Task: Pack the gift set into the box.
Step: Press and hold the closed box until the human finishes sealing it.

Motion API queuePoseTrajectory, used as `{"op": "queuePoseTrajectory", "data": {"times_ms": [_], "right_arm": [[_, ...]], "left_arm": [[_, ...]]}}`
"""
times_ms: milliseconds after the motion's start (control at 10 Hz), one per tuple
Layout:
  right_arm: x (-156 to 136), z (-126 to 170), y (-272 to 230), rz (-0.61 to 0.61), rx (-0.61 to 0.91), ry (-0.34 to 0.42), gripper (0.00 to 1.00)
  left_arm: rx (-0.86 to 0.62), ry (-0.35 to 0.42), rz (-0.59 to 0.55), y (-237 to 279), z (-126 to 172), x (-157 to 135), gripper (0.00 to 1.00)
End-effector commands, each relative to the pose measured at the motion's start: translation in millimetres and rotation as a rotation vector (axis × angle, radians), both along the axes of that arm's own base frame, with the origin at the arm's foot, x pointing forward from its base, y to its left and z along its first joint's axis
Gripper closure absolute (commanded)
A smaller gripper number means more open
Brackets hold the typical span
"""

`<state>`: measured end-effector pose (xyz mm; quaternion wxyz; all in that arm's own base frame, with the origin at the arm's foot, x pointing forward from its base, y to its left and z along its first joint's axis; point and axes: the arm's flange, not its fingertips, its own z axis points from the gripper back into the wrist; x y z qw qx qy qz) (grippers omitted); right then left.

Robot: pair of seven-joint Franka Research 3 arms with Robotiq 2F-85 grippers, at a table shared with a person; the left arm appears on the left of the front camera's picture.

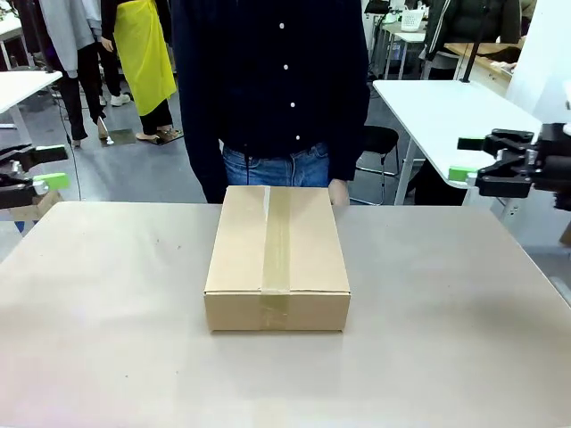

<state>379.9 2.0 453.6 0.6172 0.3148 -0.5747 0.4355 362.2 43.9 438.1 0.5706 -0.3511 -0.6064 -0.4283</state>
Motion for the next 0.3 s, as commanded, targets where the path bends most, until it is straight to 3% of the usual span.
{"op": "queuePoseTrajectory", "data": {"times_ms": [0, 200], "right_arm": [[0.0, 7.7, 7.8, 0.019, -0.017, 0.002, 0.00], [0.0, 7.7, 7.8, 0.019, -0.017, 0.002, 0.00]], "left_arm": [[0.016, -0.018, -0.010, -12.3, 10.1, -1.7, 0.00], [0.016, -0.018, -0.010, -12.3, 10.1, -1.7, 0.00]]}}
